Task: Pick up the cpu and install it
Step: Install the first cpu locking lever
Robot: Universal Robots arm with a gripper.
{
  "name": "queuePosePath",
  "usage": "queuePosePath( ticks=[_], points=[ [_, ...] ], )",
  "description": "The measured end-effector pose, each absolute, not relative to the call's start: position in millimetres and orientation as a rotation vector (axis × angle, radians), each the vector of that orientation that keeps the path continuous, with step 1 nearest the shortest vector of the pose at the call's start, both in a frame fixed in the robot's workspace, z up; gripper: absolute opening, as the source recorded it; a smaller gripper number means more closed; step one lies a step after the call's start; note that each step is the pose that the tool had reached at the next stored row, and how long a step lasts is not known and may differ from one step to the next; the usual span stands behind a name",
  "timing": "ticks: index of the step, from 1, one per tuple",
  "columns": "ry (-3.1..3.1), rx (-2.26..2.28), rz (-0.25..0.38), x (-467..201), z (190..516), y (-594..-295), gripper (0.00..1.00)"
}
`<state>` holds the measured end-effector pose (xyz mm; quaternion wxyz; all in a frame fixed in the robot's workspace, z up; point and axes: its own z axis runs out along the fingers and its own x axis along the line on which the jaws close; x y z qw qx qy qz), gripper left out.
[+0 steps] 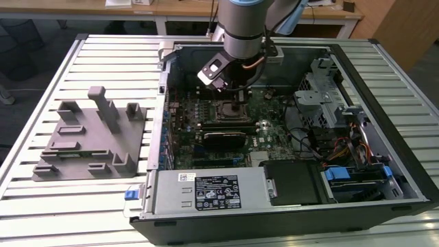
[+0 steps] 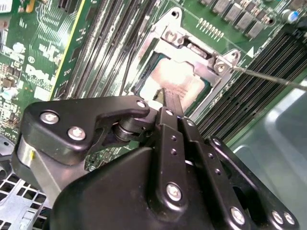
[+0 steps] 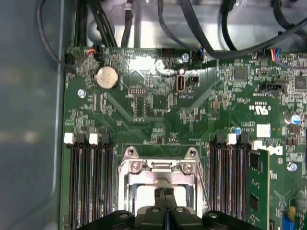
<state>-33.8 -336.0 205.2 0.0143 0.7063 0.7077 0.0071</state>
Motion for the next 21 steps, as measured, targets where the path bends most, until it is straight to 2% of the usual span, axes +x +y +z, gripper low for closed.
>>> queuePosePath(
  ticks=[21],
  points=[
    [2.203,2.199,0.022,-31.9,214.5,-336.0,0.11]
  ],
)
